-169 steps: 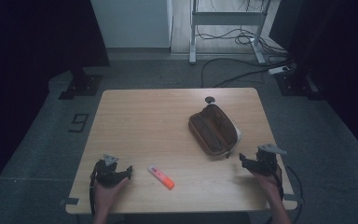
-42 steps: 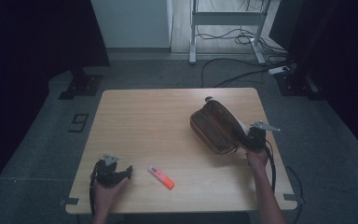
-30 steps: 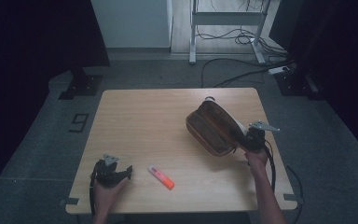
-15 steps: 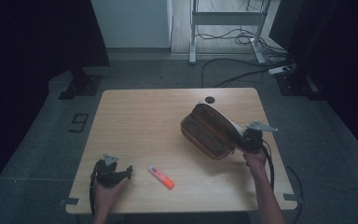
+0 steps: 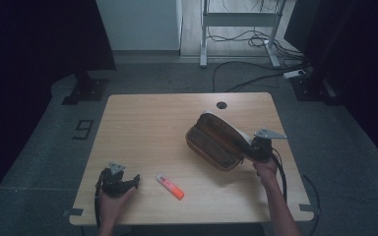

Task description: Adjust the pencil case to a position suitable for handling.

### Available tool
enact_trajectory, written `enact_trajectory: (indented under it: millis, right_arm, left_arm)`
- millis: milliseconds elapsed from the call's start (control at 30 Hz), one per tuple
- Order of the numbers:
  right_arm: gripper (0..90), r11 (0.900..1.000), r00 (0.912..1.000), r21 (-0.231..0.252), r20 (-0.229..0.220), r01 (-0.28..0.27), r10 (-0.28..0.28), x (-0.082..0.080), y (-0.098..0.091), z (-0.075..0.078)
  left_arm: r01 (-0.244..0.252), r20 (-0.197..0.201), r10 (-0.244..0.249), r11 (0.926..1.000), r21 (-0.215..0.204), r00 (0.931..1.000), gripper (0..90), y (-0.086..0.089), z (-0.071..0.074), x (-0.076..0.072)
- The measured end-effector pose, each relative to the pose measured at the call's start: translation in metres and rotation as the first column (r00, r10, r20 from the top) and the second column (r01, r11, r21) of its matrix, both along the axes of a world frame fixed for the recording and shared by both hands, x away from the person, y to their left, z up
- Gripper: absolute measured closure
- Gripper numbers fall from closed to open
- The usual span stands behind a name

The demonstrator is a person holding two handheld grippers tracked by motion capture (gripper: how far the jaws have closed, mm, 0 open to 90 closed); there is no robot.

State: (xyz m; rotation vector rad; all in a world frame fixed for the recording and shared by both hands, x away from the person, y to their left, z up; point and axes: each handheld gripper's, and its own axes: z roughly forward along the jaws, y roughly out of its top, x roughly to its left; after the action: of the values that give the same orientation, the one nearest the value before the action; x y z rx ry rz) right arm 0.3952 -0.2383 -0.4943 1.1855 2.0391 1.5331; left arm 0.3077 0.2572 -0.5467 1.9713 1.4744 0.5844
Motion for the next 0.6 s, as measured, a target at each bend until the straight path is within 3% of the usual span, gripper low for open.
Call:
enact_trajectory:
  millis: [600]
  right_arm:
    - [80.6, 0.9951, 0.9961, -0.047, 0.008, -0.087, 0.088, -0.001, 0.017, -0.004]
  left_arm:
    - [0.000, 0.000, 0.000, 1.0000, 0.000, 1.0000, 16.4, 0.000, 0.000, 0.000]
